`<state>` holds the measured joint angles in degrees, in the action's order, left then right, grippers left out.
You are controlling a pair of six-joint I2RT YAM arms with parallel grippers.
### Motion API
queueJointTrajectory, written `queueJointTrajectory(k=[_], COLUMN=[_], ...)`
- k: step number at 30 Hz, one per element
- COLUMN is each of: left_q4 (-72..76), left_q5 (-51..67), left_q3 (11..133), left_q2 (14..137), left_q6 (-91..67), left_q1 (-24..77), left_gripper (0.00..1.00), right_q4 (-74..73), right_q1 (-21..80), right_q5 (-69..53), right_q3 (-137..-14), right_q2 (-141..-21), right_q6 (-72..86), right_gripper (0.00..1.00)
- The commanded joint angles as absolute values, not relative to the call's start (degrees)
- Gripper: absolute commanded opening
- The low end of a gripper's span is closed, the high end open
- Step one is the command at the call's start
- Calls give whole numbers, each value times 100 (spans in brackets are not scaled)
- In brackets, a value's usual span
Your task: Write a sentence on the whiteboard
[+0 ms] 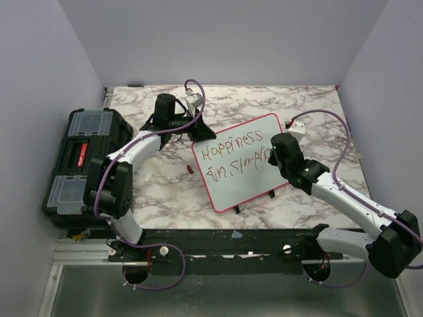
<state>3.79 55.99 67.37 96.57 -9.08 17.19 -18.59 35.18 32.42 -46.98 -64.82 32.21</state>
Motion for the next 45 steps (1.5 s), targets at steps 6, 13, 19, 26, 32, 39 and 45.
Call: queueJointTrajectory(k=[6,13,19,26,32,39,45], left_q4=[870,870,870,897,905,914,914], left_q5=[5622,5635,5638,5622,5629,5636,5629], left_q3=[6797,6787,6777,6741,6717,6707,6701], left_q2=[9592,9580,9562,9534,9509,9488,9492], left_q6=[-636,-634,-638,-643,-642,-654,-650], left_q1=[1635,1628,1633,1626,1624,1626,1617], left_gripper=[0,0,0,0,0,0,0], right_q4=[-1600,-1615,-1659,-1670,-1632,-1499,-1296], right_q1=[3520,3516,3516,3513,3515,3457,3346], right_q5=[3668,3670,3803,3975,3837,3693,3525], right_q3=[-4653,-4516,-4521,-4313,-4136,-4062,-3958], right_q2=[-6520,-6478,-6241,-5812,-5857,-5962,-6090], right_q6=[3081,3125,3121,3035,3182,3147,3081], right_gripper=[1,1,1,1,1,1,1])
